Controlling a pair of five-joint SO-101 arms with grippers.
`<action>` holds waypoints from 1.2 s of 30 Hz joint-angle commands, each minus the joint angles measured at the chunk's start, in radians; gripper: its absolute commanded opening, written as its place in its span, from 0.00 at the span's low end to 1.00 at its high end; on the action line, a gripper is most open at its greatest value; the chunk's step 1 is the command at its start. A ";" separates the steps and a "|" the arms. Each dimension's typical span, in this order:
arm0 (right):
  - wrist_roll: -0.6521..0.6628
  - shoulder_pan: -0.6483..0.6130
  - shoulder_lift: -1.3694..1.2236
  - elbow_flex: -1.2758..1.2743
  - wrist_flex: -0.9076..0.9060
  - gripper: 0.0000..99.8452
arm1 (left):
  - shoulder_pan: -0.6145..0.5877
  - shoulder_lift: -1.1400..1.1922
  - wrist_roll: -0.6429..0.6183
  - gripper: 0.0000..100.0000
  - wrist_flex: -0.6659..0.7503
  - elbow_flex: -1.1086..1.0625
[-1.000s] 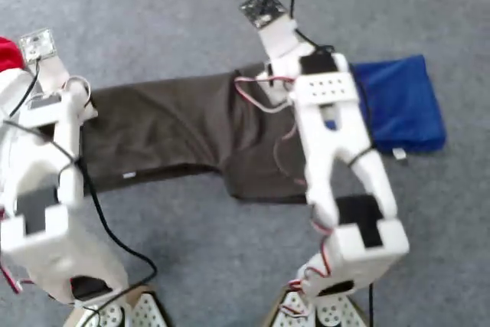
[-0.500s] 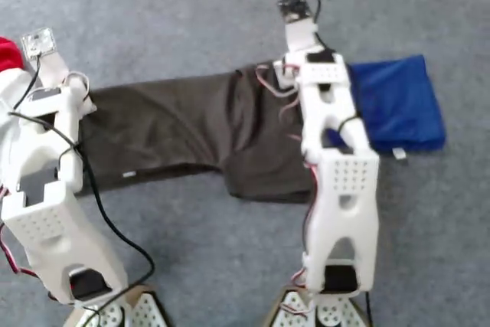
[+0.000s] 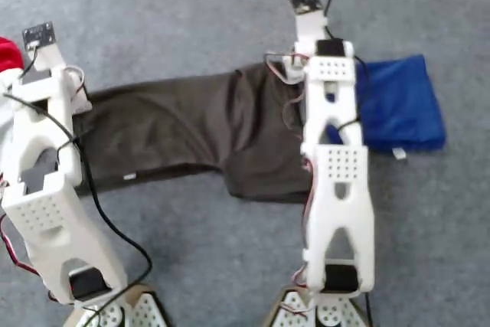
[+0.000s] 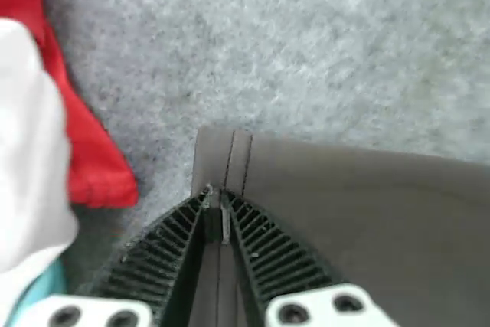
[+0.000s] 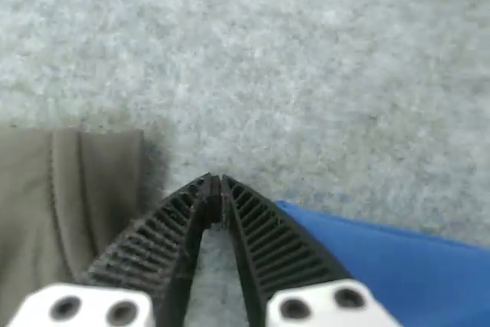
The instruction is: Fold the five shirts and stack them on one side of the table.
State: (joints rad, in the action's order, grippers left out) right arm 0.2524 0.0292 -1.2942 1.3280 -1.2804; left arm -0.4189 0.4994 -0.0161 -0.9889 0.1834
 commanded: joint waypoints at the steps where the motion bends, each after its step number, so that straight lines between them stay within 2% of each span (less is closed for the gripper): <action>1: -0.009 0.032 -0.016 0.196 -0.063 0.01 | 0.039 -0.060 0.000 0.03 -0.181 0.220; 4: -0.009 0.031 -0.051 0.338 -0.123 0.01 | 0.050 -0.028 -0.072 0.03 -0.244 0.332; 9: -0.078 0.020 -0.031 0.340 -0.118 0.01 | 0.047 0.084 -0.175 0.03 -0.256 0.418; 17: -0.107 -0.120 -0.027 0.338 -0.124 0.01 | 0.058 0.206 -0.175 0.03 -0.253 0.424; 22: -0.107 -0.196 -0.035 0.329 -0.064 0.01 | 0.004 0.293 -0.178 0.03 -0.147 0.424; 26: -0.104 -0.213 -0.070 0.325 -0.017 0.01 | -0.007 0.334 -0.175 0.03 -0.138 0.452; 29: -0.064 -0.192 -0.134 0.326 -0.017 0.01 | -0.008 0.339 -0.172 0.03 -0.130 0.470; 33: 0.080 -0.133 -0.216 0.334 0.008 0.01 | -0.002 0.359 -0.095 0.03 -0.129 0.483; 36: 0.103 -0.095 -0.225 0.334 0.038 0.01 | -0.004 0.385 -0.091 0.03 -0.153 0.536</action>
State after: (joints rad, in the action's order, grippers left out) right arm 0.3276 -0.1289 -1.5167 1.6395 -1.2712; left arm -0.3959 0.8723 -0.1250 -1.1515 0.6590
